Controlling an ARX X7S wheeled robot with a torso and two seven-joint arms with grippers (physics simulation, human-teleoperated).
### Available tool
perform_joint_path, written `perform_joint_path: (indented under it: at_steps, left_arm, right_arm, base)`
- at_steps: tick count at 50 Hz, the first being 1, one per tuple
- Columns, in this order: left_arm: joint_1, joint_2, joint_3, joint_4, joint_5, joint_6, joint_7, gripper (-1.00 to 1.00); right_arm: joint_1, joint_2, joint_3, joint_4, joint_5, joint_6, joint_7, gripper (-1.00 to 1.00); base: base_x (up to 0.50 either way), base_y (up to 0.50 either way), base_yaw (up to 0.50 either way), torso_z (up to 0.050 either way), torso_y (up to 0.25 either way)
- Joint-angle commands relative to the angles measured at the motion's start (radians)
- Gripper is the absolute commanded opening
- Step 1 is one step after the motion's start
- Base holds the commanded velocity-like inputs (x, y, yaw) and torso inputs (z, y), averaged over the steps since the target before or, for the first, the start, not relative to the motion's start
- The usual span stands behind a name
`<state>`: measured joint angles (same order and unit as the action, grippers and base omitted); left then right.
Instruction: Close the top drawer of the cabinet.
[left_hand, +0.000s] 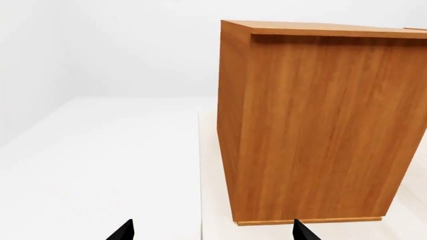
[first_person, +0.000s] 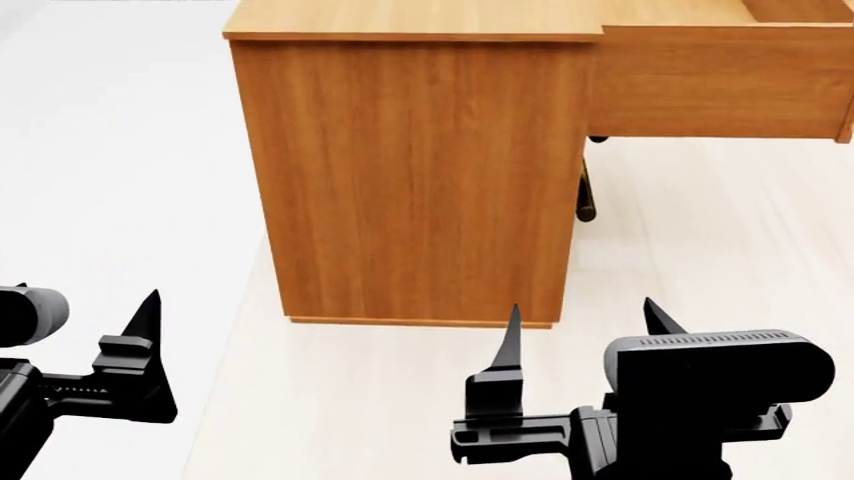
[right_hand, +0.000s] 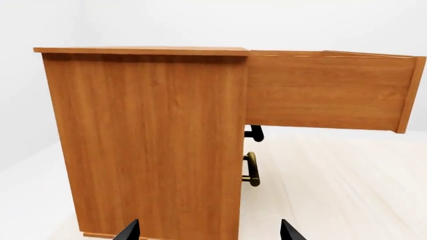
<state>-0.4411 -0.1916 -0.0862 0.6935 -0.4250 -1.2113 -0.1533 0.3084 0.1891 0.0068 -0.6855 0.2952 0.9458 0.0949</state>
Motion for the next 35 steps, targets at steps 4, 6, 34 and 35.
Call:
perform_joint_path:
  at_steps: [4,6,34,35]
  left_arm:
    - [0.000,-0.003,0.003,-0.004,-0.008,0.004,-0.007,1.00]
    - [0.000,-0.004,0.003,-0.003,-0.009,0.004,-0.009,1.00]
    - [0.013,-0.017,0.016,-0.014,-0.001,0.054,-0.028,1.00]
    - [0.021,-0.018,0.017,-0.014,0.000,0.064,-0.025,1.00]
  right_arm:
    - [0.003,0.003,0.003,0.004,0.013,-0.002,0.006,1.00]
    - [0.002,0.006,0.000,0.003,0.013,-0.001,0.007,1.00]
    - [0.047,0.062,-0.017,0.082,-0.052,-0.038,0.061,1.00]
    - [0.049,0.065,0.009,0.088,-0.043,-0.032,0.060,1.00]
  base:
    - [0.50,0.00,0.00,0.000,0.000]
    - [0.50,0.00,0.00,0.000,0.000]
    - [0.21,0.00,0.00,0.000,0.001]
    - [0.00,0.00,0.00,0.000,0.000]
